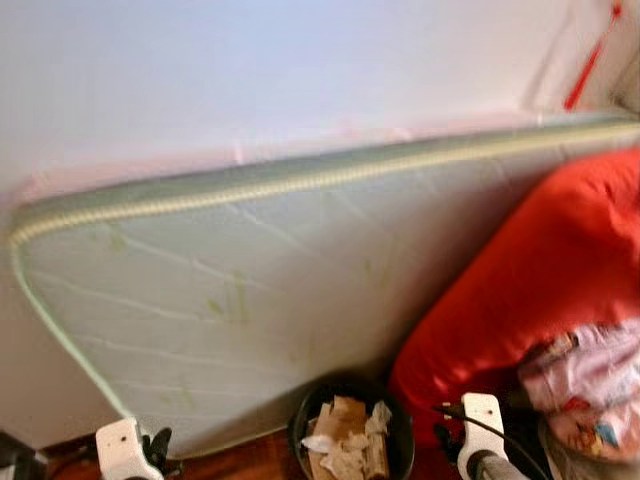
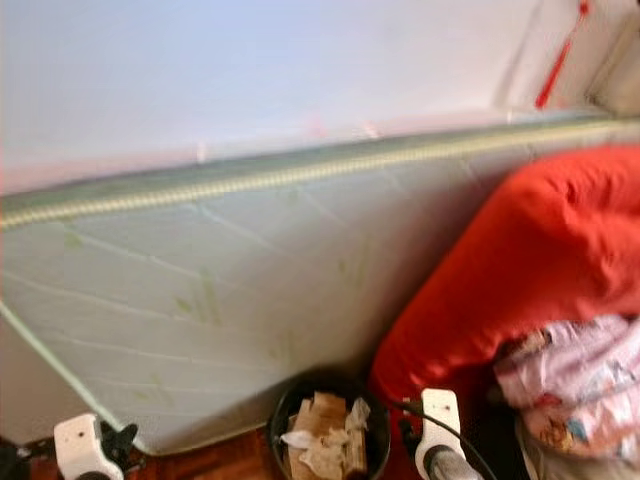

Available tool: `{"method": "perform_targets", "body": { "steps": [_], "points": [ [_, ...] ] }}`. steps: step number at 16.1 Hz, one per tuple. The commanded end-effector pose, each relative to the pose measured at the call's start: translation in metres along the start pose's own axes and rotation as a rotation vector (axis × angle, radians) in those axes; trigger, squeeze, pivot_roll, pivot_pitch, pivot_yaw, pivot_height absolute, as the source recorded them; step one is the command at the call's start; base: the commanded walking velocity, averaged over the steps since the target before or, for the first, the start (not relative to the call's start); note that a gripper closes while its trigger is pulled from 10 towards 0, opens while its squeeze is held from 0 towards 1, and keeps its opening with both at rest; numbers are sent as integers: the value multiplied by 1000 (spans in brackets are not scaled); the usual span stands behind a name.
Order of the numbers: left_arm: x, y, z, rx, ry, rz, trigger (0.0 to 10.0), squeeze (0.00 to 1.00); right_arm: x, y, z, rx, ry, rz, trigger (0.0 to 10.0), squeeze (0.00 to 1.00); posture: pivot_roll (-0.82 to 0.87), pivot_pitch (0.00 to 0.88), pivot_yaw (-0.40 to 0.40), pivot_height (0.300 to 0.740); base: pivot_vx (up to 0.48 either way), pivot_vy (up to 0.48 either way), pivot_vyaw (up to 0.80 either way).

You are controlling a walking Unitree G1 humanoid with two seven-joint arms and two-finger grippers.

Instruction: Clean up the room

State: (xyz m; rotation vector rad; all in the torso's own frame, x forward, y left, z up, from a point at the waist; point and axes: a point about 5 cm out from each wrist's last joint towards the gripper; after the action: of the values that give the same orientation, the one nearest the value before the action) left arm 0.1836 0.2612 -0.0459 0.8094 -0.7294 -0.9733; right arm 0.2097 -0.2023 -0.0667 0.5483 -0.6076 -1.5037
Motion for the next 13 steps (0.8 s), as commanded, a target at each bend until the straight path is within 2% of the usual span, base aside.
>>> {"method": "perform_targets", "body": {
  "steps": [1, 5, 6, 9, 13],
  "points": [
    [2, -9, 1, -38, 5, 19, 10000, 0, 6, -5, 1, -26, -14, -12, 10000, 0, 240, 0, -109, 740, 0, 0, 0],
    [8, -28, 3, -145, -4, 46, 10000, 0, 10, -11, 3, -53, -4, -34, 10000, 0, 230, 0, -112, 740, 0, 0, 0],
    [14, -37, 5, -201, -58, -19, 10000, 0, 8, -16, 5, -64, 30, -12, 10000, 0, 216, 0, -106, 740, 0, 0, 0],
    [14, -38, 5, -228, -45, -36, 10000, 0, 10, -21, 6, -83, 48, 11, 10000, 0, 173, 0, -67, 740, 0, 0, 0],
    [8, -37, 4, -238, -8, -59, 10000, 0, 22, -30, 10, -89, -64, -153, 10000, 0, 134, 0, 11, 740, 0, 0, 0]
  ]
}}
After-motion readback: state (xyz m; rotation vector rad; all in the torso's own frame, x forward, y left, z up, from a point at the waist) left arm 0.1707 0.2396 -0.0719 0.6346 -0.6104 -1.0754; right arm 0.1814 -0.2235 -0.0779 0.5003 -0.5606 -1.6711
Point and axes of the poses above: a point about 5 cm out from each wrist's last joint towards the gripper, its own z axis pointing back from the gripper into the wrist, its own y axis along the axis of the wrist's last joint, x = y × z, and after that the axes turned 4 degrees about z, right-handed
